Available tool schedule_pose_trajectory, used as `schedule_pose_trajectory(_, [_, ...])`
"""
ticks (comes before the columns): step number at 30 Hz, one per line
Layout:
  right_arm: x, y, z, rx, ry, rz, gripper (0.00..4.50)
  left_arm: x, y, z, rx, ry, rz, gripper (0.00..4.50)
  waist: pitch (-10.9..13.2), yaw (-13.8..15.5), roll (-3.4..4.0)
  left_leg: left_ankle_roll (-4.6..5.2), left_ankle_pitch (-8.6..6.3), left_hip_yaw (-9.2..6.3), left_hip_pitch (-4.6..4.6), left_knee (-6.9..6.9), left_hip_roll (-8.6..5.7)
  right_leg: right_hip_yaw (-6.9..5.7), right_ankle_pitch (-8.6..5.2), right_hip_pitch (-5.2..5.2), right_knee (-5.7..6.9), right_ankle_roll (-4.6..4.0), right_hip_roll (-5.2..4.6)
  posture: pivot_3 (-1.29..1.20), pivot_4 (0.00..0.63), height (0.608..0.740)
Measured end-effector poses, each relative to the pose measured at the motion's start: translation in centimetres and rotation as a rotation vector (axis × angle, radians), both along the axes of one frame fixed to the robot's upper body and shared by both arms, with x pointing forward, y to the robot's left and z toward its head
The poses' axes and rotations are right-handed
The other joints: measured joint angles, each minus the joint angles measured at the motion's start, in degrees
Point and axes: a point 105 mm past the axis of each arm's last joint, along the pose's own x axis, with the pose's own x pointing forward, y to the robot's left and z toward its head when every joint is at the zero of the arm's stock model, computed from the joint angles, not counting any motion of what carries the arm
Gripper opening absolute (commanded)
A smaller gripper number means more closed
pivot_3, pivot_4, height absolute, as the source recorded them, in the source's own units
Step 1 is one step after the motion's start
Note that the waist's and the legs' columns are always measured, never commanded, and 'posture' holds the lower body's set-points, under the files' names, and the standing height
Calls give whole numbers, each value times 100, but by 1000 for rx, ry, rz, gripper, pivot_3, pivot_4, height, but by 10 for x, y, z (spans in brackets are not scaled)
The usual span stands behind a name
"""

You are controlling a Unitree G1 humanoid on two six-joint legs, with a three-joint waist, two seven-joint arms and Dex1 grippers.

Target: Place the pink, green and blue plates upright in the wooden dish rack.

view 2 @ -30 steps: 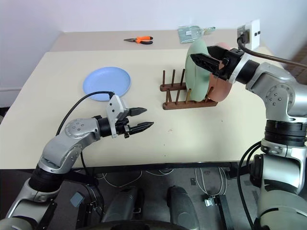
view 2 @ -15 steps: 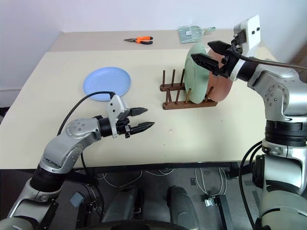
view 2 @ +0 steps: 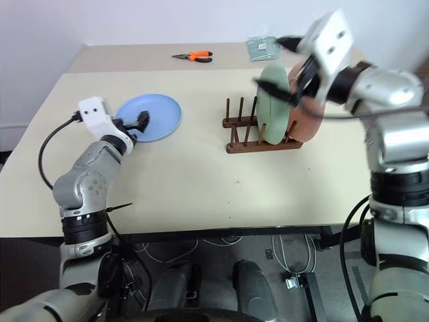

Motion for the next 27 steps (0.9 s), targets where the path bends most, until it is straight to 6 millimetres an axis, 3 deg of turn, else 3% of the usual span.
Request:
schedule_pose_trajectory(3, [-13, 29, -31, -6, 83, 103, 4056, 4, -3, -13, -99, 94, 45, 4427, 2, 101, -3, -2, 1, -1, -8, 13, -2, -2, 4, -5, 5, 6, -3, 0, 150, 740])
schedule_pose_trajectory(5, [-23, 43, -38, -5, 93, 151, 4056, 8, -3, -21, -166, 149, 55, 4427, 2, 136, -4, -3, 1, -1, -8, 16, -3, -2, 4, -5, 5, 6, -3, 0, 150, 740])
schedule_pose_trajectory(8, [-29, 49, -42, -9, 91, 162, 4056, 13, -4, -31, -232, 204, 45, 4427, 1, 144, -5, -4, 1, -3, -8, 15, -7, -4, 4, -5, 3, 6, -6, 0, 150, 740])
schedule_pose_trajectory(11, [-31, 50, -54, -15, 119, 151, 4056, 25, -7, -27, -327, 210, 27, 3641, 0, 143, -6, -10, 5, -6, -7, 15, -8, -5, 5, -5, 4, 5, -6, 0, 150, 740])
schedule_pose_trajectory(18, [-27, 45, -64, -32, 124, 96, 4056, 33, -11, -36, -447, 219, 11, 305, 0, 138, -6, -29, 15, -6, -7, 12, -9, -5, 5, -6, 4, 5, -6, 0, 150, 740])
schedule_pose_trajectory(19, [-27, 44, -66, -37, 126, 87, 4056, 34, -13, -34, -462, 206, 0, 109, 0, 138, -6, -29, 15, -6, -8, 12, -9, -5, 5, -7, 4, 5, -7, 0, 150, 740])
schedule_pose_trajectory(24, [-17, 38, -69, -53, 137, 29, 4278, 37, -22, -19, -385, 139, -78, 37, 0, 119, -6, -37, 19, -6, -8, 10, -9, -4, 5, -9, 4, 5, -5, 0, 150, 740])
schedule_pose_trajectory(27, [-2, 35, -65, -108, 53, -34, 4278, 34, -34, 11, -271, 22, -172, 37, 1, 113, -7, -45, 24, -6, -13, 8, -9, -2, 6, -18, 5, 4, -4, 0, 150, 740])
